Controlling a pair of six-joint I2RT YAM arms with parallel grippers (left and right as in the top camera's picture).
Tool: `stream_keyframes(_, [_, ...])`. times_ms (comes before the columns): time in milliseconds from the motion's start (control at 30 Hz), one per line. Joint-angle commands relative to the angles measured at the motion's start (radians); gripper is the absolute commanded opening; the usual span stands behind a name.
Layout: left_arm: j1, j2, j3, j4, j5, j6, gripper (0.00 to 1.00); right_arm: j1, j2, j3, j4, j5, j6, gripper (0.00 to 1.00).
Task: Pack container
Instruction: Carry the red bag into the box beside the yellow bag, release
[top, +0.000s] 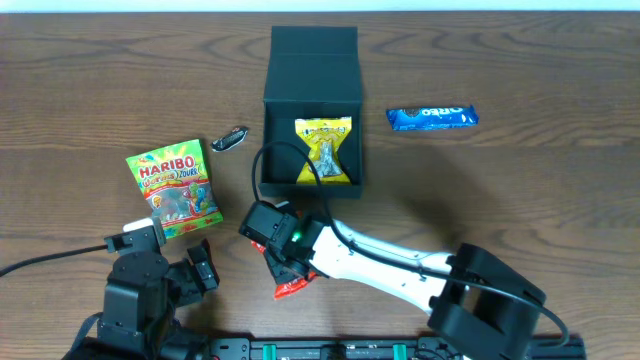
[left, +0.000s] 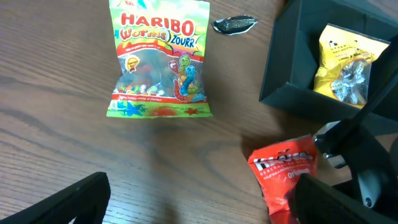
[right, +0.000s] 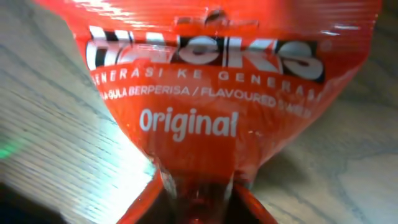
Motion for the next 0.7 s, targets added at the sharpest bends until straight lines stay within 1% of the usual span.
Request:
stream_keyframes(0, [-0.004,-0.006,0.021,-0.001,-0.013,-0.005,0.95,-0.005,0.009,0.009,-0.012,0.010,-0.002,0.02])
stream_keyframes(100, [-0.004,-0.006,0.021,-0.001,-0.013,-0.005,0.95,-0.005,-0.018,0.041,-0.025,0.011,-0.002,0.01])
stream_keyframes(267, [-0.004,-0.006,0.021,-0.001,-0.006,-0.004,0.95,-0.005,-0.090,0.113,-0.076,0.087,-0.002,0.01])
stream_keyframes(367, [-0.004,-0.006,0.021,-0.001,-0.006,-0.004,0.95,-0.006,-0.130,0.163,-0.079,0.092,-0.002,0.01])
stream_keyframes(533, [-0.004,-0.006,0.021,-0.001,0.002,-0.005,0.95,-0.048,-0.157,0.258,-0.084,0.138,0.004,0.01])
stream_keyframes(667, [-0.004,-0.006,0.021,-0.001,0.010,-0.004,0.95,-0.129,-0.157,0.302,-0.085,0.264,0.099,0.01])
